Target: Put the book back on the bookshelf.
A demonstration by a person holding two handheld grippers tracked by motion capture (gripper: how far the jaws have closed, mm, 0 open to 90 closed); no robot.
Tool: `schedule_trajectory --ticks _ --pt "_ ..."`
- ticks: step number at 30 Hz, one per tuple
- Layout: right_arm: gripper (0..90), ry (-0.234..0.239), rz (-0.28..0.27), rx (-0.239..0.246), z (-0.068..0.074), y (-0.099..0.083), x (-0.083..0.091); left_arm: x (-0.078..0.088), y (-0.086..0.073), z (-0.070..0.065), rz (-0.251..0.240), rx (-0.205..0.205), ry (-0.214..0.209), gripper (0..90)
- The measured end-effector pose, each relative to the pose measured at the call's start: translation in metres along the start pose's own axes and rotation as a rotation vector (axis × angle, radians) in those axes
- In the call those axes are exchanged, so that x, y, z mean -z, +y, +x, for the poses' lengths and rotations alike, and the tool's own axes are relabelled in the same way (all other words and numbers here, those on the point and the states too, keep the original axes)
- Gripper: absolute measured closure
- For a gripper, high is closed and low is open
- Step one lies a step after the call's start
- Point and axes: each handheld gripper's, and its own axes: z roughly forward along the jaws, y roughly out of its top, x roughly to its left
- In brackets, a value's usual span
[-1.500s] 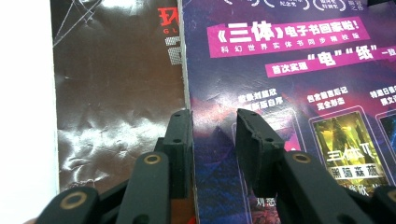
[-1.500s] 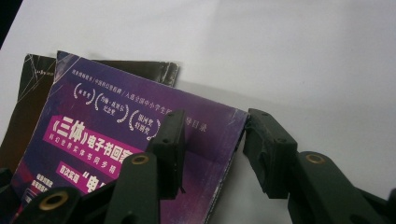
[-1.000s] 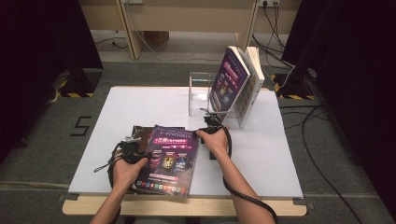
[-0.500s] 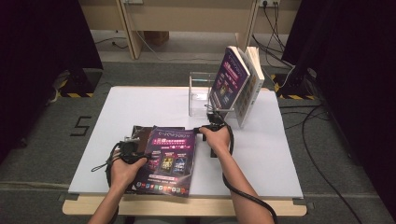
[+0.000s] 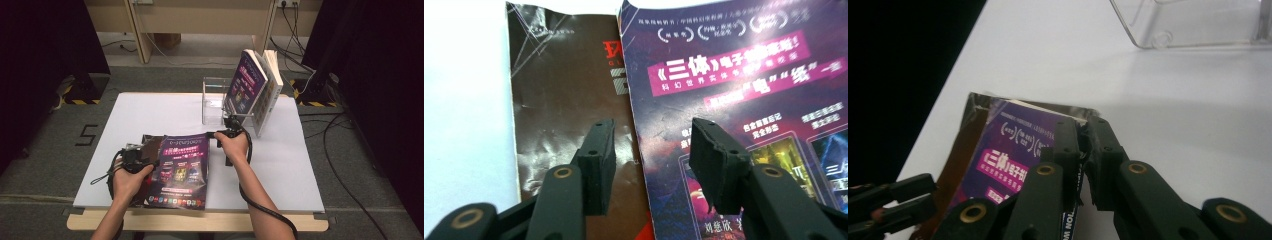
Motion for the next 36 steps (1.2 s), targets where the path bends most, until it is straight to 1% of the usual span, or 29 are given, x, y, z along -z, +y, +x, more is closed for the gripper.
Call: schedule_trajectory --ticks 2,4,6,7,8,10,12,14,17,19,24,27,29,32,36 --pt "84.6 0.007 -0.015 0.020 0.004 0.002 0.004 0.000 0.000 0.001 0.002 0.001 0.000 52.0" --pt "84.7 0.000 -0.034 0.044 0.007 0.004 0.008 0.000 0.000 0.001 -0.006 0.009 -0.003 52.0" --pt "84.7 0.002 -0.049 0.047 0.009 0.005 0.012 0.001 0.001 0.001 -0.009 0.013 -0.003 52.0" --pt "84.7 -0.005 -0.058 0.062 0.010 0.006 0.014 0.000 0.000 0.001 -0.008 0.011 -0.005 52.0" --pt "84.7 -0.009 -0.069 0.087 0.012 0.007 0.016 -0.001 0.000 0.001 -0.008 0.013 -0.009 52.0" --pt "84.7 -0.026 -0.085 0.106 0.016 0.007 0.021 -0.002 -0.001 -0.001 -0.004 0.013 -0.010 52.0" --pt "84.7 -0.035 -0.106 0.135 0.020 0.008 0.026 -0.003 -0.001 -0.001 -0.001 0.010 -0.013 52.0" --pt "84.7 -0.031 -0.115 0.147 0.023 0.009 0.029 -0.003 -0.001 -0.002 -0.005 0.012 -0.015 52.0" --pt "84.6 -0.038 -0.122 0.175 0.027 0.010 0.033 -0.002 0.000 -0.002 -0.007 0.012 -0.014 52.1" --pt "84.7 -0.037 -0.128 0.181 0.030 0.011 0.034 -0.002 0.000 -0.001 -0.008 0.011 -0.013 52.1" --pt "84.7 -0.040 -0.145 0.213 0.037 0.012 0.039 -0.002 -0.001 0.000 -0.012 0.012 -0.013 52.1" --pt "84.9 -0.028 -0.162 0.231 0.041 0.012 0.044 -0.002 0.000 -0.001 -0.013 0.011 -0.014 52.0" --pt "84.9 -0.034 -0.170 0.243 0.043 0.013 0.046 -0.001 0.000 -0.001 -0.015 0.010 -0.015 52.0" --pt "85.0 -0.026 -0.184 0.255 0.047 0.014 0.051 -0.001 0.000 0.000 -0.016 0.012 -0.014 52.0" --pt "85.1 -0.026 -0.193 0.266 0.048 0.016 0.055 -0.001 0.000 0.000 -0.015 0.012 -0.016 52.1"
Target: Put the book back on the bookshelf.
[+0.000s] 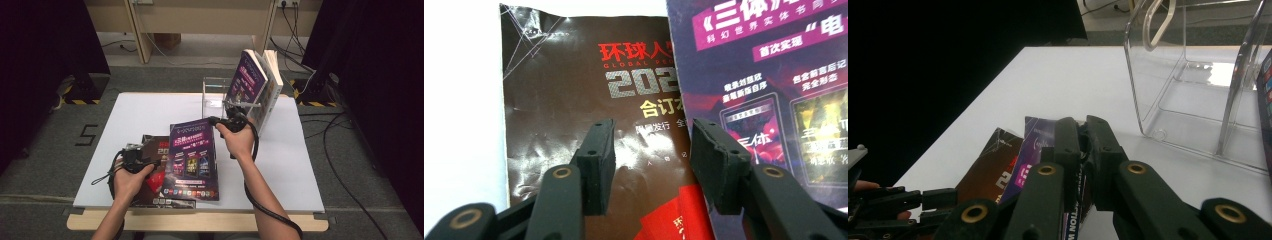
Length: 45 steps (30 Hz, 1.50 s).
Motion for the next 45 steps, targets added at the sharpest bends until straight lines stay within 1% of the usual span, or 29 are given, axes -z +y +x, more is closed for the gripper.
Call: schedule_trajectory --ticks 10,11,12,19,21,24,26,30,31,37,41,44,45 --pt "85.2 -0.001 -0.012 0.017 0.002 0.005 0.008 0.000 0.000 0.001 -0.005 0.006 -0.001 52.1" --pt "85.2 0.000 -0.010 0.011 0.002 0.005 0.008 0.000 0.000 0.001 -0.005 0.007 -0.001 52.1" --pt "85.2 -0.002 -0.017 0.021 0.002 0.006 0.009 0.000 0.000 0.000 -0.005 0.007 -0.002 52.1" --pt "85.3 0.000 -0.061 0.039 0.008 0.014 0.021 0.000 0.000 0.001 -0.007 0.009 -0.003 52.2" --pt "85.3 -0.002 -0.077 0.053 0.009 0.016 0.024 0.000 0.000 0.001 -0.006 0.007 -0.003 52.2" --pt "85.3 -0.002 -0.088 0.066 0.012 0.019 0.029 0.000 0.000 0.000 -0.005 0.005 -0.003 52.2" --pt "85.4 -0.006 -0.092 0.087 0.012 0.021 0.031 0.000 0.000 0.000 -0.005 0.004 -0.003 52.2" --pt "85.3 0.002 -0.106 0.097 0.016 0.024 0.036 0.000 0.000 0.000 -0.006 0.004 -0.003 52.3" --pt "85.4 0.002 -0.111 0.107 0.017 0.025 0.037 0.000 0.000 0.000 -0.005 0.005 -0.003 52.3" --pt "85.4 0.010 -0.133 0.121 0.021 0.030 0.043 0.001 0.000 0.000 -0.006 0.006 -0.003 52.4" --pt "85.4 0.013 -0.163 0.130 0.023 0.034 0.048 0.001 0.000 0.001 -0.004 0.004 -0.002 52.4" --pt "85.4 0.008 -0.183 0.152 0.025 0.037 0.054 0.001 0.000 0.000 -0.004 0.002 -0.003 52.5" --pt "85.4 0.013 -0.188 0.149 0.026 0.038 0.055 0.001 0.000 0.000 -0.002 0.000 -0.002 52.5"
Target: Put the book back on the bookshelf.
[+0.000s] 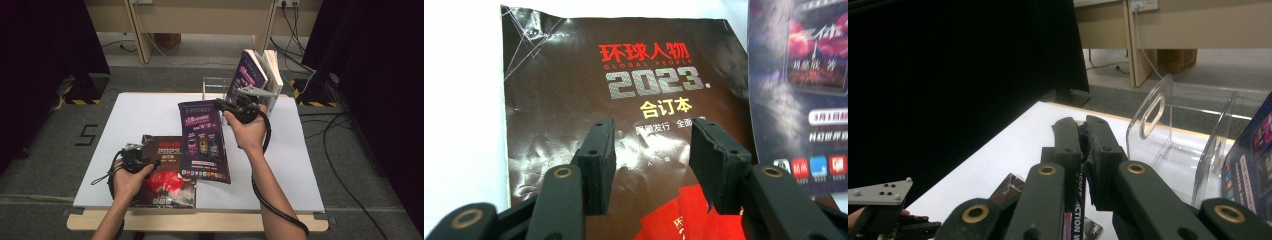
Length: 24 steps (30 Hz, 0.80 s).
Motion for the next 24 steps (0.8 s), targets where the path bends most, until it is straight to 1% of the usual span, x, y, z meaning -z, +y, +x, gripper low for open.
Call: schedule_trajectory --ticks 1,10,16,22,24 --pt "85.4 -0.002 -0.005 0.012 0.000 0.001 0.001 0.000 0.000 0.000 0.000 0.000 0.000 52.5" --pt "85.4 -0.008 -0.028 0.028 0.002 0.011 0.010 0.000 0.000 0.000 0.003 -0.002 0.000 52.6" --pt "85.4 -0.007 -0.056 0.031 0.002 0.018 0.016 0.000 0.000 0.000 -0.001 0.003 -0.005 52.9" --pt "85.4 -0.016 -0.088 0.056 0.004 0.027 0.025 0.000 0.000 0.000 0.003 0.001 -0.005 52.9" --pt "85.4 -0.020 -0.098 0.056 0.004 0.029 0.027 0.000 0.000 0.000 0.003 0.001 -0.004 52.9"
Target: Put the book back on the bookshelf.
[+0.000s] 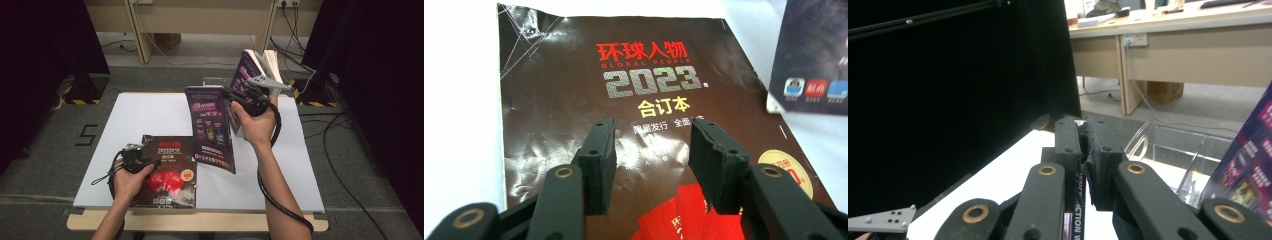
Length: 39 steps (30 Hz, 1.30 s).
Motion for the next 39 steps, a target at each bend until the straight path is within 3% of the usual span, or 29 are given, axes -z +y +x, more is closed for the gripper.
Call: schedule_trajectory --ticks 7,39 --pt "85.4 -0.020 -0.033 0.020 -0.001 0.007 0.008 -0.001 -0.001 0.000 0.004 0.003 0.000 52.9" --pt "85.4 -0.071 -0.112 0.008 -0.015 0.030 0.034 -0.003 -0.001 -0.001 0.008 0.003 -0.005 52.9"
